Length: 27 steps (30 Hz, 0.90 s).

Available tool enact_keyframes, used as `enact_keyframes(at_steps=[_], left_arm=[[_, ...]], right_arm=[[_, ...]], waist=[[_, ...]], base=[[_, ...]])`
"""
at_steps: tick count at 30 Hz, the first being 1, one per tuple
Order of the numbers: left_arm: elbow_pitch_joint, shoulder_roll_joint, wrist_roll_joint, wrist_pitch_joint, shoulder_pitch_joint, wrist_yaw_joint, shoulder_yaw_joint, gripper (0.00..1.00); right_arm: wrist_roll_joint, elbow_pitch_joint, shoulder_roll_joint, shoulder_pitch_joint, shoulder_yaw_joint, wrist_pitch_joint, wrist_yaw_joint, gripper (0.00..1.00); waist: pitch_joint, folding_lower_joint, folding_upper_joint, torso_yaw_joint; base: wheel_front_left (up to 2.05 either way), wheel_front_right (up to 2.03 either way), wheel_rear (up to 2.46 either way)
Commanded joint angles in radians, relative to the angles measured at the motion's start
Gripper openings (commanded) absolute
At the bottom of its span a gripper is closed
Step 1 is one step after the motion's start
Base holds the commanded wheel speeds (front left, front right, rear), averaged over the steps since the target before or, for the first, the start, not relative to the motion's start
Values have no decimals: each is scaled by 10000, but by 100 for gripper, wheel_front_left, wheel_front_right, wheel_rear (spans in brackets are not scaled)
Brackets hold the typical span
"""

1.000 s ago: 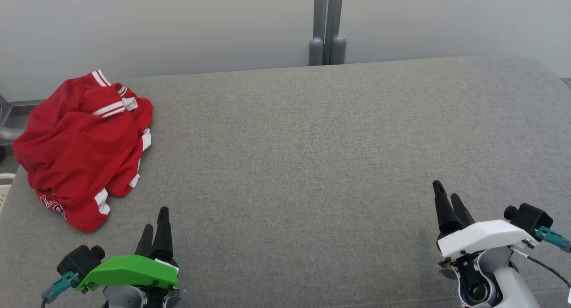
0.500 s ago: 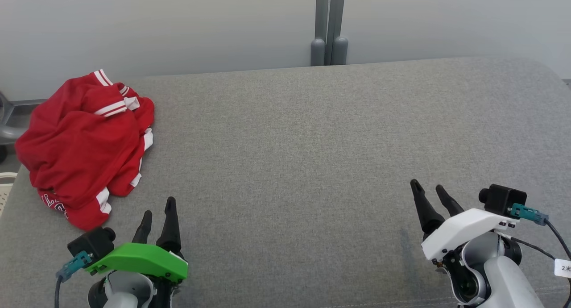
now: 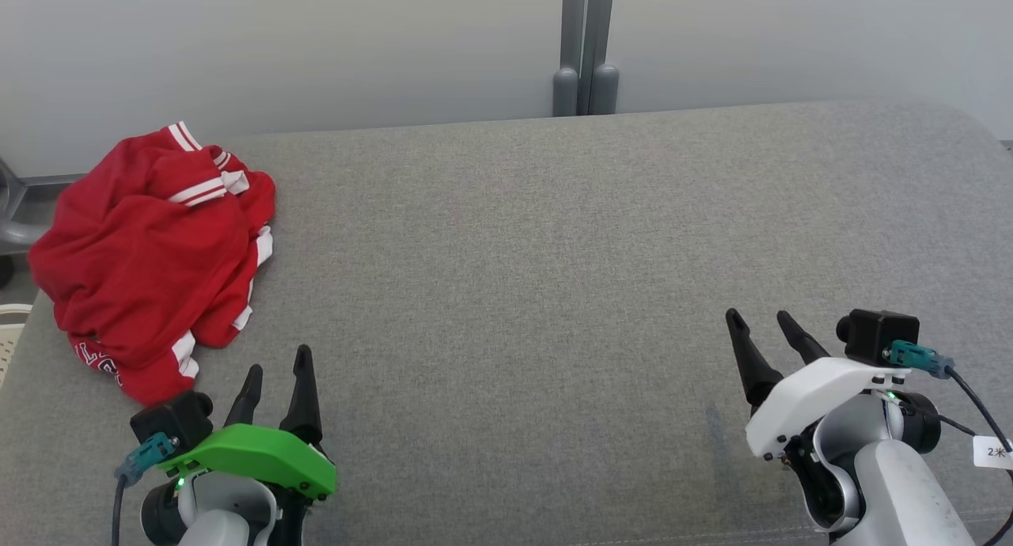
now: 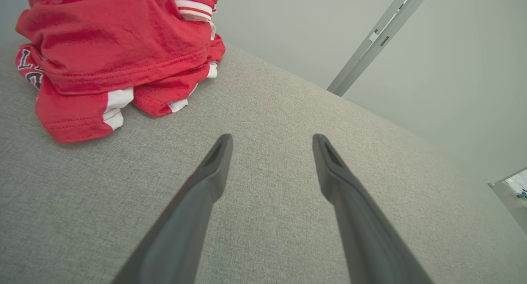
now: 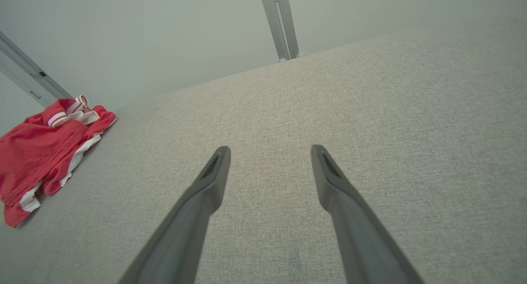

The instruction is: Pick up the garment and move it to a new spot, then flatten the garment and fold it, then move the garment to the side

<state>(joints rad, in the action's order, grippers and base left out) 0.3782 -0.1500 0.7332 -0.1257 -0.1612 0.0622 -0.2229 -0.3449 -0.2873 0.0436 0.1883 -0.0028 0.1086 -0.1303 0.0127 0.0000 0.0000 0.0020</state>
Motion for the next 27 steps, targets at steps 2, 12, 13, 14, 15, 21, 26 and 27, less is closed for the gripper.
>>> enact_keyframes(at_steps=[2, 12, 13, 14, 15, 21, 26, 27], left_arm=[[-54, -189, -348, -102, -287, 116, -96, 100], [-185, -409, -901, -154, -316, 247, -352, 100], [-203, -433, -958, -164, -319, 261, -384, 100], [-216, -459, -1013, -177, -318, 273, -417, 100], [-228, -489, -1060, -188, -316, 272, -447, 100], [-276, -619, -1383, -234, -307, 380, -578, 100], [-299, -698, -1621, -284, -315, 494, -671, 100], [-304, -708, -1655, -297, -320, 521, -695, 100]], right_arm=[[476, 129, 56, 177, 23, 24, -4, 100], [1322, 220, 64, 280, -36, -151, -5, 100], [1422, 221, 65, 286, -42, -159, -4, 100], [1521, 217, 66, 291, -51, -171, -4, 100], [1617, 218, 67, 299, -61, -181, -4, 100], [2188, 218, 72, 333, -87, -227, -4, 100], [2631, 176, 77, 368, -118, -257, -4, 100], [2724, 173, 77, 374, -124, -261, -5, 100]], waist=[[4, 0, 0, -2], [22, 0, 0, 5], [26, 0, 0, 10], [30, 0, 0, 13], [34, 0, 0, 17], [44, 0, 0, 22], [49, 0, 0, 28], [50, 0, 0, 29]], base=[[0, 0, 0], [0, 0, 0], [0, 0, 0], [0, 0, 0], [0, 0, 0], [0, 0, 0], [0, 0, 0], [0, 0, 0]])
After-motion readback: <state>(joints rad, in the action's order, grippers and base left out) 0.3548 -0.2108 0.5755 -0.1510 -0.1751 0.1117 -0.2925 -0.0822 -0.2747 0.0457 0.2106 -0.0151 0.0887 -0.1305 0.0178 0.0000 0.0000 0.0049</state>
